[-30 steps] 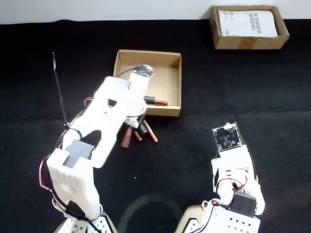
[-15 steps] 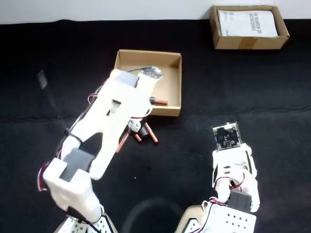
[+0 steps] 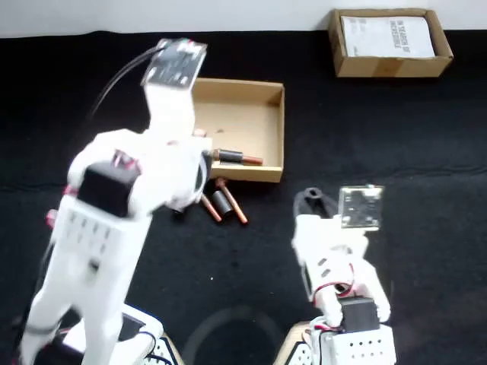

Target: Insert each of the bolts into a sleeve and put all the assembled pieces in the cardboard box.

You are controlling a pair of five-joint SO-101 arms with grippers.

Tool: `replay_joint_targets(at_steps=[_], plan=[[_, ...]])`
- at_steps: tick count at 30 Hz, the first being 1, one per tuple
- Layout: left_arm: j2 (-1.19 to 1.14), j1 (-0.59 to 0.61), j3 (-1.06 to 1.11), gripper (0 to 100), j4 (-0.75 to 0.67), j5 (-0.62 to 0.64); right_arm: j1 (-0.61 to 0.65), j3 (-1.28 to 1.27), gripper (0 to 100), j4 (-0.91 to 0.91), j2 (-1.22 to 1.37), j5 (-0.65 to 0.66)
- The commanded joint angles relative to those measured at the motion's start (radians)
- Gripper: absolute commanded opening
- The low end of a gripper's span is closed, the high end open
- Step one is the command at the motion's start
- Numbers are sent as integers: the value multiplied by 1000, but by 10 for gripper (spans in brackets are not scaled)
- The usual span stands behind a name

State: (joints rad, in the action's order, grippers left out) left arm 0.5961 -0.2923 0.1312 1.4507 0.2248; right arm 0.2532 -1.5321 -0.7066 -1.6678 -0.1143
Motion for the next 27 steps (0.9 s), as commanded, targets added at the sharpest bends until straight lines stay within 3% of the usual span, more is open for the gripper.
replay_joint_targets(at_steps=[1, 5, 9, 13, 19, 27], plan=[[203, -8, 248, 8, -57, 6, 124, 62, 8, 19, -15, -17], [407, -10, 509, 8, -262, 8, 243, 59, 8, 19, -15, -14], [559, -18, 719, 8, -586, 9, 352, 53, 8, 18, -15, -14], [615, -68, 862, 8, -816, 9, 381, 51, 8, 18, -13, -12], [615, -193, 903, 8, -937, 9, 381, 51, 8, 18, -13, -12], [615, -300, 900, 9, -964, 9, 380, 51, 8, 21, -13, -12]])
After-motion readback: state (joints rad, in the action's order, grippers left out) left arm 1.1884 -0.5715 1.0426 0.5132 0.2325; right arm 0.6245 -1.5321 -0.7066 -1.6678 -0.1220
